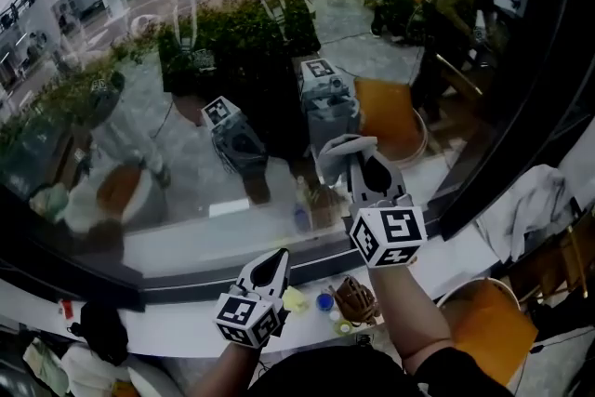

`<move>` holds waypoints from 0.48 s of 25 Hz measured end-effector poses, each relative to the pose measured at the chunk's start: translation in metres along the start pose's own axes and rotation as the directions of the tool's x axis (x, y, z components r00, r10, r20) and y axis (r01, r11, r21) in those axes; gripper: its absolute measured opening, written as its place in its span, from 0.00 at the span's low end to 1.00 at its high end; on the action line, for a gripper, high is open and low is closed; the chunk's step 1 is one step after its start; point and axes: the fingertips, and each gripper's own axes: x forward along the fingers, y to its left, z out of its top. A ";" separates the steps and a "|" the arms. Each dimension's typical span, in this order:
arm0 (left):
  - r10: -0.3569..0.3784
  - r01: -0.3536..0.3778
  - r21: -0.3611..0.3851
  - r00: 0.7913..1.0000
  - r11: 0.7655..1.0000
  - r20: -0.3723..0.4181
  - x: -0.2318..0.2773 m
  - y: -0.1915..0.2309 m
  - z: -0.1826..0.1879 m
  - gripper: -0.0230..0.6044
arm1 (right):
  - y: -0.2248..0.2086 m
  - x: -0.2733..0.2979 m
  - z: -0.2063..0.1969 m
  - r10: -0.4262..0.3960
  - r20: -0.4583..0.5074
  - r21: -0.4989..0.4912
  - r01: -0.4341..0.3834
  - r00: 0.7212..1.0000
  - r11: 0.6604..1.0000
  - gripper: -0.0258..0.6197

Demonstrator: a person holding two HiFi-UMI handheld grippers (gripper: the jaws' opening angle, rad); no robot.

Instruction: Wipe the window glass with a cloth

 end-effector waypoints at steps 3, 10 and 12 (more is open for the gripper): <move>-0.013 0.013 0.012 1.000 1.000 -0.008 0.012 -0.014 -0.003 0.05 | -0.024 -0.005 0.002 -0.019 0.004 0.006 0.019 1.000 1.000 0.10; -0.011 0.013 0.030 0.999 0.999 -0.041 0.061 -0.065 -0.011 0.05 | -0.122 -0.023 0.000 -0.075 0.001 0.047 0.075 0.997 0.996 0.10; -0.015 0.016 0.032 0.999 0.999 -0.046 0.069 -0.075 -0.012 0.05 | -0.140 -0.026 0.000 -0.089 -0.003 0.056 0.089 0.996 0.994 0.10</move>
